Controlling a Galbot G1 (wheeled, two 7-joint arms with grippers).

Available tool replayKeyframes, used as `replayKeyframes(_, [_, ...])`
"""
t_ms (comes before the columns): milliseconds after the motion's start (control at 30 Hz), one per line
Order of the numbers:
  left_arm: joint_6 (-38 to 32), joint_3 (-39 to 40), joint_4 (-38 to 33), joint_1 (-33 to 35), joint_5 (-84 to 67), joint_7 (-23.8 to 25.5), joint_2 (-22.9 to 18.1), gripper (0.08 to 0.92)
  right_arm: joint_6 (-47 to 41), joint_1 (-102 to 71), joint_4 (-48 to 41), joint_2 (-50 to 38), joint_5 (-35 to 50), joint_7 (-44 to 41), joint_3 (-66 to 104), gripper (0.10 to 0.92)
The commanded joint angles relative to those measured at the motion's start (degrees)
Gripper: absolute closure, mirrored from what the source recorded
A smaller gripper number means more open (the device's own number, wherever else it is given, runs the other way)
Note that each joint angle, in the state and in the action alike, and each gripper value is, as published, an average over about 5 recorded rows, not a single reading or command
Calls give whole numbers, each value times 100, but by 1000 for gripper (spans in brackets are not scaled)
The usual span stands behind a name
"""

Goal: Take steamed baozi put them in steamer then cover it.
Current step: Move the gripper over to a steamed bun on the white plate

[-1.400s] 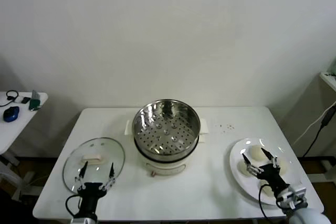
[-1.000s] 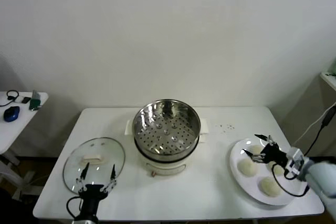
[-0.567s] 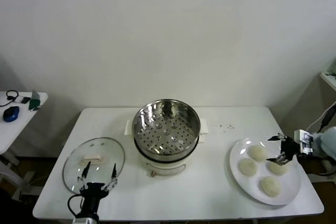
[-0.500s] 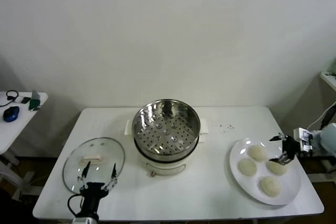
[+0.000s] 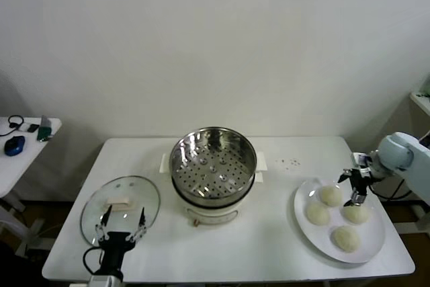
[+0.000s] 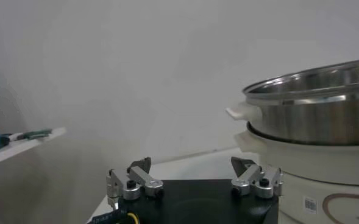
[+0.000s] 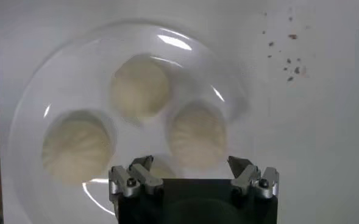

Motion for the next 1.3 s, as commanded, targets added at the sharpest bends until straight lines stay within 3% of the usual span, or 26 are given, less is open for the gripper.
replayKeyframes(33, [19, 4, -9, -11, 14, -2, -3, 177, 18, 902, -535, 487, 5, -148, -1089, 203])
replayKeyframes(1067, [13, -21, -16, 39, 52, 21, -11, 177, 224, 289, -676, 815, -332, 18, -846, 206])
replayKeyframes(1300, [-1, -7, -18, 57, 66, 18, -28, 177, 265, 237, -687, 834, -359, 71, -788, 284])
